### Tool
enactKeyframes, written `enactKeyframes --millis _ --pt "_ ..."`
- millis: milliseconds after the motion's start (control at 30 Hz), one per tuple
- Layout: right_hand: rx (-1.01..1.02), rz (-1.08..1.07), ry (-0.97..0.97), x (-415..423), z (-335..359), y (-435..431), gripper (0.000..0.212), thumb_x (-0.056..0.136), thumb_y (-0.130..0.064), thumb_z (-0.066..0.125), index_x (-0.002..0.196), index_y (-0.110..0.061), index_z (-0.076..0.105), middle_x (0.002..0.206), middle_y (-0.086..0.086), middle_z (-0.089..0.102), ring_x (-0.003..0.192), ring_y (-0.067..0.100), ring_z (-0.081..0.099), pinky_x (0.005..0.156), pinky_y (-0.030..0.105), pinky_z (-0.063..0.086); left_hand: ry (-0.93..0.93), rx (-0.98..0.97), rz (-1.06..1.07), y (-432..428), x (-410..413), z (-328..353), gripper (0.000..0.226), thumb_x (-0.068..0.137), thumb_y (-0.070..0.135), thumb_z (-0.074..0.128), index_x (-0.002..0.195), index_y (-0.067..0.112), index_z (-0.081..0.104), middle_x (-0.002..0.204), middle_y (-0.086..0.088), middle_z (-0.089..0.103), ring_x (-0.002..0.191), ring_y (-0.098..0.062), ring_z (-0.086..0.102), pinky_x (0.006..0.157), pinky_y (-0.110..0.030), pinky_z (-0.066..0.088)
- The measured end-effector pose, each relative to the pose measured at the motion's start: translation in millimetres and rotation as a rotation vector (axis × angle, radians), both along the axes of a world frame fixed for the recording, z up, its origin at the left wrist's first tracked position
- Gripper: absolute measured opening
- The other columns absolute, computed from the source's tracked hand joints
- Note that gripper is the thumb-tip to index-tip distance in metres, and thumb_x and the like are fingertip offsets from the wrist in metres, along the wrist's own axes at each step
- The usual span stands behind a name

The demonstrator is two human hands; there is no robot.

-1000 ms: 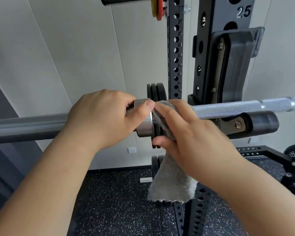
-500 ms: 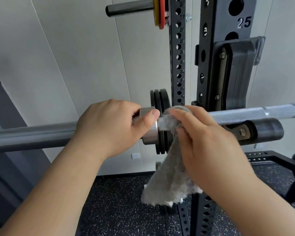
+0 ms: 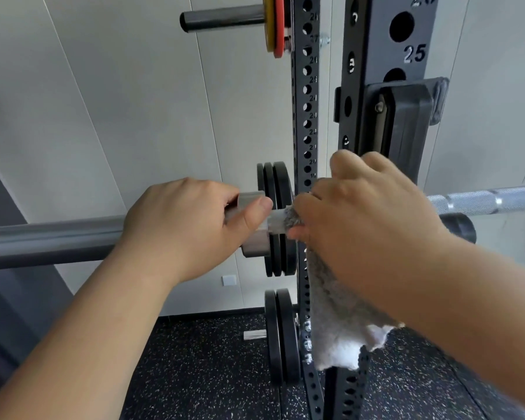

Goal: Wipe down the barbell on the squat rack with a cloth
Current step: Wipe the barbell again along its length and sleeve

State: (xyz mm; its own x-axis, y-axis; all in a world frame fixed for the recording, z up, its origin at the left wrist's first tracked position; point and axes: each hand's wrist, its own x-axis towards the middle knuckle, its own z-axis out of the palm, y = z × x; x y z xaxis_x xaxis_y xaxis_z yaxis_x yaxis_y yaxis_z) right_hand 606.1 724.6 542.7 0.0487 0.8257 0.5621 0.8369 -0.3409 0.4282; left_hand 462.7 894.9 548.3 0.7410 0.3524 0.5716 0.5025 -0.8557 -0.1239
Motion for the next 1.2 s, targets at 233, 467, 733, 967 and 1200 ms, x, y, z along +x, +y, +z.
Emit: enactKeyframes --millis 233,467,733,967,1200 --pt "-0.435 0.032 0.31 23.1 27.9 12.4 0.042 0.103 -0.066 0.032 0.101 -0.026 0.042 0.078 -0.006 0.056 0.066 0.01 0.057 0.057 0.027 0.046 0.023 -0.005 -0.012 0.9 1.4 0.6 0.083 0.08 0.086 0.0 0.071 0.021 0.05 0.062 0.003 0.055 0.062 -0.018 0.051 0.055 -0.033 0.033" --pt "-0.655 0.075 0.682 37.0 51.7 38.6 0.067 0.086 -0.086 0.014 0.078 -0.039 0.062 0.072 -0.015 0.065 0.065 -0.002 0.061 0.074 0.029 0.046 0.029 -0.006 -0.009 0.6 1.3 2.4 0.084 0.08 0.086 -0.001 0.07 0.021 0.051 0.06 0.003 0.054 0.059 -0.016 0.051 0.052 -0.032 0.032" --pt "-0.443 0.004 0.257 17.2 24.4 23.8 0.044 0.099 -0.072 0.032 0.101 -0.029 0.033 0.084 -0.008 0.054 0.073 0.012 0.058 0.064 0.034 0.052 0.061 -0.049 0.012 1.0 2.5 6.3 0.084 0.086 0.086 0.004 0.071 0.018 0.051 0.062 0.0 0.055 0.062 -0.017 0.052 0.055 -0.033 0.037" --pt "-0.507 0.053 0.49 22.6 41.6 17.7 0.041 0.103 -0.065 0.034 0.097 -0.029 0.053 0.079 -0.007 0.058 0.069 0.004 0.055 0.059 0.024 0.037 0.057 -0.057 0.0 0.8 0.5 6.6 0.084 0.086 0.085 0.005 0.069 0.015 0.049 0.059 -0.001 0.054 0.06 -0.019 0.054 0.054 -0.032 0.039" --pt "-0.467 0.019 0.539 26.5 38.9 15.2 0.056 0.093 -0.076 0.028 0.086 -0.029 0.058 0.08 -0.007 0.064 0.071 0.005 0.061 0.064 0.026 0.043 0.057 -0.089 -0.006 1.7 4.6 6.8 0.082 0.085 0.085 0.009 0.068 0.015 0.047 0.058 -0.001 0.053 0.06 -0.02 0.053 0.053 -0.032 0.031"
